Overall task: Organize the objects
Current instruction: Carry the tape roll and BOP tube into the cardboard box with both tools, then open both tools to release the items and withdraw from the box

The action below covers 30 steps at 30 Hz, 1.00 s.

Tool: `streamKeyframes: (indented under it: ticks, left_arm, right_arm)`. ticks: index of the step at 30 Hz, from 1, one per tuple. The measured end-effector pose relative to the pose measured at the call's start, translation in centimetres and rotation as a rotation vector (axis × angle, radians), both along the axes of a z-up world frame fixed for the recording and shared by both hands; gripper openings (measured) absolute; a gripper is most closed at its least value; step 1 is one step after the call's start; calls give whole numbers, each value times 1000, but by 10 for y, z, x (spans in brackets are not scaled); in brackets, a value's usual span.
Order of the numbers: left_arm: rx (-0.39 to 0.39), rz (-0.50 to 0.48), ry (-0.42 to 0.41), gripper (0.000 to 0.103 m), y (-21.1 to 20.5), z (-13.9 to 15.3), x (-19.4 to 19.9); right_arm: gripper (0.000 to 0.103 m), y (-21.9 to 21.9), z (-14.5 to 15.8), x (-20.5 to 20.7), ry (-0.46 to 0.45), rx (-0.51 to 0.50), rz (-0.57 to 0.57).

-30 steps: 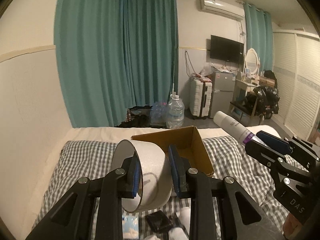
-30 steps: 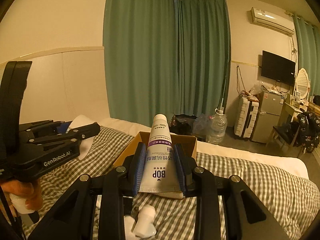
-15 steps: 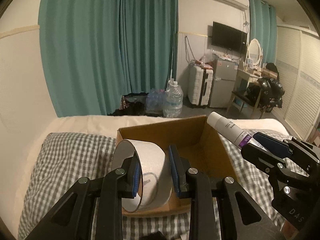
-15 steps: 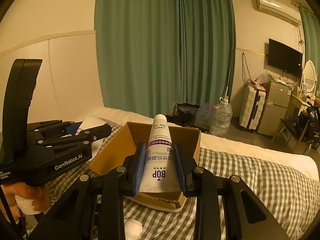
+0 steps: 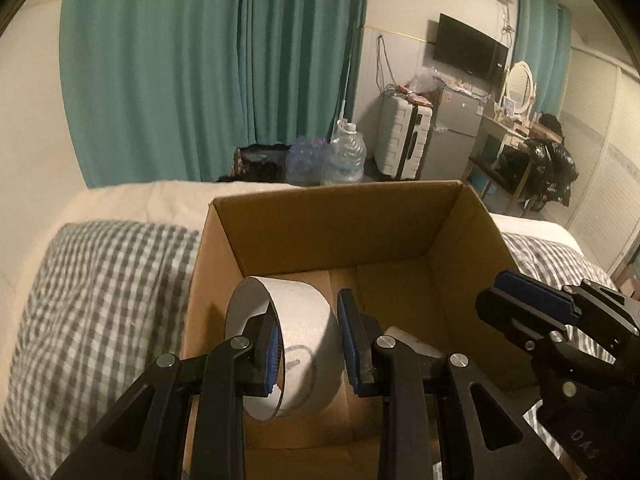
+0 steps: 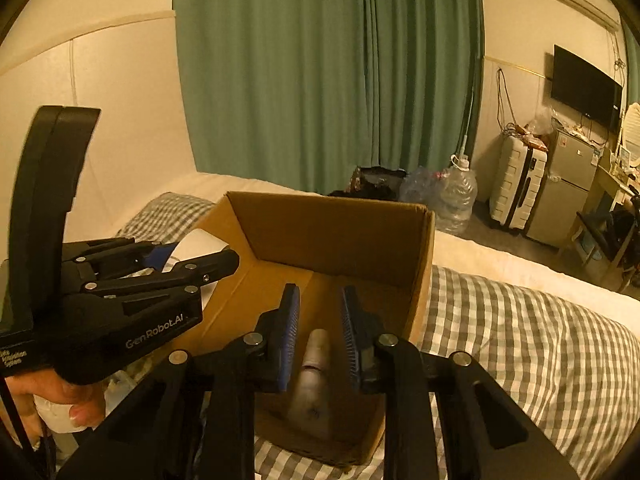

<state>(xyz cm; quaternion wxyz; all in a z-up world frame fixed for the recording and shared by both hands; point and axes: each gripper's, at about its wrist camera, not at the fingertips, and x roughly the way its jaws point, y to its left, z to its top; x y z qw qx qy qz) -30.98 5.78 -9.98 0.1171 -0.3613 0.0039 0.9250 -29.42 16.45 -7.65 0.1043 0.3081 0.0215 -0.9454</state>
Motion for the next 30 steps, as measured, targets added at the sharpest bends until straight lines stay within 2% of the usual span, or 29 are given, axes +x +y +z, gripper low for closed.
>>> streamKeyframes:
  ticks: [5, 7, 11, 13, 19, 24, 30]
  left_arm:
    - [5, 11, -6, 34, -3, 2, 3]
    - [10, 23, -10, 53, -5, 5, 6]
    - [19, 50, -2, 70, -12, 18, 13]
    - [11, 60, 8, 86, -15, 25, 19]
    - [-32, 80, 38, 96, -18, 49, 34]
    - [-21, 98, 52, 96, -23, 68, 47]
    - [2, 102, 113, 98, -36, 102, 76]
  right_arm:
    - [21, 4, 7, 4, 18, 5, -7]
    - [21, 5, 11, 7, 23, 7, -12]
    - [21, 8, 22, 18, 32, 3, -24]
    - [21, 11, 31, 25, 43, 0, -33]
    - [21, 15, 53, 48, 64, -7, -48]
    - [21, 18, 71, 66, 87, -12, -58]
    - [21, 18, 95, 88, 119, -17, -75]
